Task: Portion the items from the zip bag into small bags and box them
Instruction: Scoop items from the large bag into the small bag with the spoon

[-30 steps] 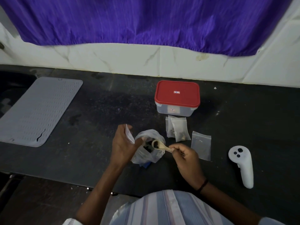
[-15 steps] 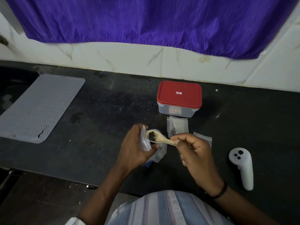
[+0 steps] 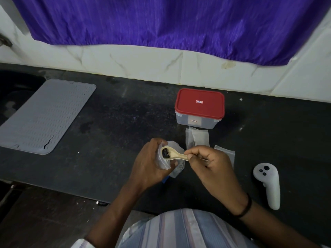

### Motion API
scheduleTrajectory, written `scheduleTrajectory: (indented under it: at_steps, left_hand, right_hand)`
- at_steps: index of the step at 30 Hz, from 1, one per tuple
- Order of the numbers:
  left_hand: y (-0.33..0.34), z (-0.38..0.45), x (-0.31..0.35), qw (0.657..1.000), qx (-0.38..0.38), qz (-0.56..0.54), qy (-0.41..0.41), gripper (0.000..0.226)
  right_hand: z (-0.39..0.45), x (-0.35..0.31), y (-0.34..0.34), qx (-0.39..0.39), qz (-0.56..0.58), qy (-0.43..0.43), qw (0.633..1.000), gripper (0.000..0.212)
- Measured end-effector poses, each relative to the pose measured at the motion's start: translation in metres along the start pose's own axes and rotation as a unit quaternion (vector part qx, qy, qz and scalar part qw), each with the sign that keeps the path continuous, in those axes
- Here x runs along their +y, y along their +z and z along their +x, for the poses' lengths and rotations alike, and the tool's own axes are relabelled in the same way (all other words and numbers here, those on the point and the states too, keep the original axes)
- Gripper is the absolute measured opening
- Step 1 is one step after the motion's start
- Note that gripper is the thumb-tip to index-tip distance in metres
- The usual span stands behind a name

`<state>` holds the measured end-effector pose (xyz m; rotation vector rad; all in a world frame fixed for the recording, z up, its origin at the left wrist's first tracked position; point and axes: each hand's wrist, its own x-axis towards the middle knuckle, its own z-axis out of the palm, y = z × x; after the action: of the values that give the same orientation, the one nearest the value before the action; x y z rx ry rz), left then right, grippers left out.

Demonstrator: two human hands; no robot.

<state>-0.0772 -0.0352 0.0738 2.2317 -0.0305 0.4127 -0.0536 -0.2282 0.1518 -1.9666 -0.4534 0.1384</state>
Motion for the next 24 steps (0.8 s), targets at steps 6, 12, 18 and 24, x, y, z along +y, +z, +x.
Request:
scheduleTrajectory:
  at_steps: [6, 12, 18, 24]
  left_hand:
    - [0.006, -0.003, -0.002, 0.999, -0.008, 0.040, 0.002, 0.054]
    - [0.006, -0.004, -0.005, 0.998, 0.037, 0.032, -0.031, 0.049]
    - [0.003, -0.002, -0.003, 0.988, 0.097, 0.022, -0.122, 0.040]
    - [0.006, -0.004, -0.011, 0.962, 0.070, 0.020, -0.263, 0.045]
  right_hand:
    - [0.013, -0.008, 0.003, -0.067, -0.338, -0.257, 0.903, 0.014]
    - [0.011, 0.003, 0.000, -0.005, -0.375, -0.369, 0.850, 0.014]
    - [0.005, 0.031, -0.005, 0.070, -0.173, -0.156, 0.970, 0.022]
    - [0.003, 0.075, 0.023, -0.012, -0.282, -0.063, 0.957, 0.021]
